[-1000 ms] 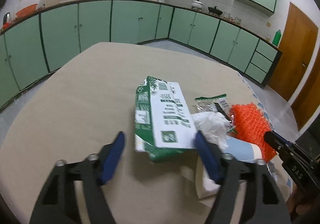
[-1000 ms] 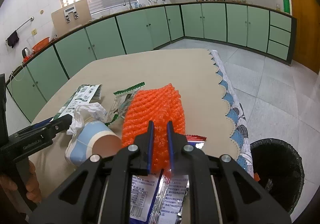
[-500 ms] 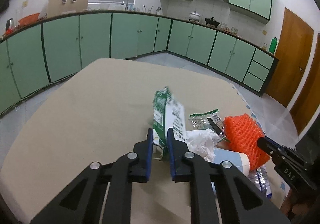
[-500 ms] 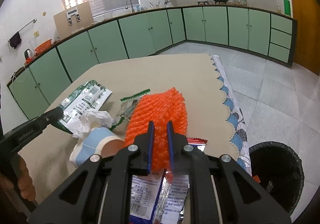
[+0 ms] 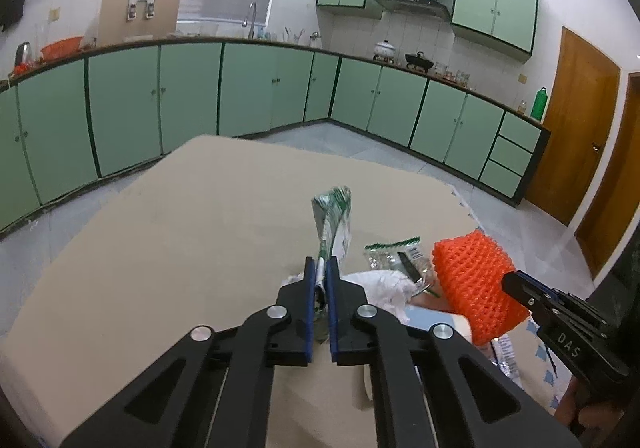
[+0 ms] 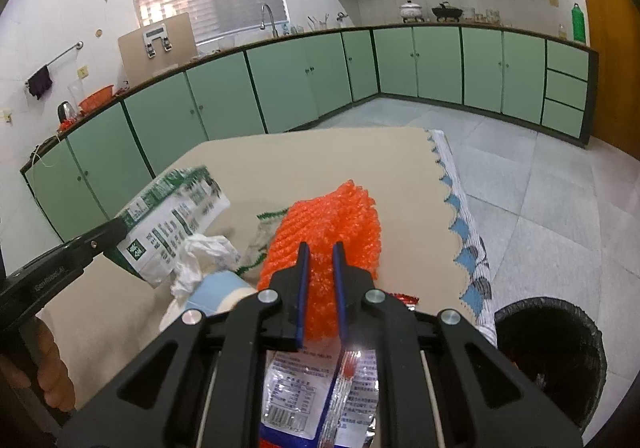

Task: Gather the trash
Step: 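Carry the paper bag and orange net over the black bin with both tools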

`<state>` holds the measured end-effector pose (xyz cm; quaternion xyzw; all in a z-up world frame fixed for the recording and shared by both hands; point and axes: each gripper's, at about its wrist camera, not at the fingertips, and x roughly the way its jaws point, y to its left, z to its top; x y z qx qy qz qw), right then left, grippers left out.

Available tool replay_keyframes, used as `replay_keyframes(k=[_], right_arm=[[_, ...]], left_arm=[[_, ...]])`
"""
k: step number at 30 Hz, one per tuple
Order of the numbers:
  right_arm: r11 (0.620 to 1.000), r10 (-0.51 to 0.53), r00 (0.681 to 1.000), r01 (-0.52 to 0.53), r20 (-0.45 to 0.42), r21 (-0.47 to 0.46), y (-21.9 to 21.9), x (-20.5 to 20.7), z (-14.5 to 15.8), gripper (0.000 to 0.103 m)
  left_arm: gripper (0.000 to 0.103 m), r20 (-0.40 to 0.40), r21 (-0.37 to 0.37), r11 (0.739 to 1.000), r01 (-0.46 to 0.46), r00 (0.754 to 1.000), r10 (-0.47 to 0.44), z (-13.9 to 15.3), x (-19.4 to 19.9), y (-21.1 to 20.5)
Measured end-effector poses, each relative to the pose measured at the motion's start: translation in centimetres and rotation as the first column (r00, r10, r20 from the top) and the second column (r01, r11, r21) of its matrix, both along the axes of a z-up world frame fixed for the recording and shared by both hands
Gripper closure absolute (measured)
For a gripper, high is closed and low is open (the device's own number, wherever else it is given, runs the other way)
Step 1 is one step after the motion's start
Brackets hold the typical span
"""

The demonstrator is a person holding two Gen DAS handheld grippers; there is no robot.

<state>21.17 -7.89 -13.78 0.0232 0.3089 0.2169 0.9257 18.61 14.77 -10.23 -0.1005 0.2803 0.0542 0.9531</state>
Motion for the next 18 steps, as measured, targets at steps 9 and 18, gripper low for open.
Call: replay_keyframes(k=[9, 18], right_arm=[[0.999, -0.003, 0.998, 0.0, 0.069, 0.041, -0.8, -1.4, 2.6, 0.093], [0.997, -0.014, 0.994, 0.006, 0.107, 0.078, -2.2, -2.6, 4.8, 0.093]], left_arm=[[0.098, 0.048, -0.001, 1.0, 0.016, 0.999, -0.016, 1.7, -0.8, -0.5], [0.098, 0.114, 0.009, 1.0, 0.015, 0.993, -0.016, 3.7, -2.2, -0.5]])
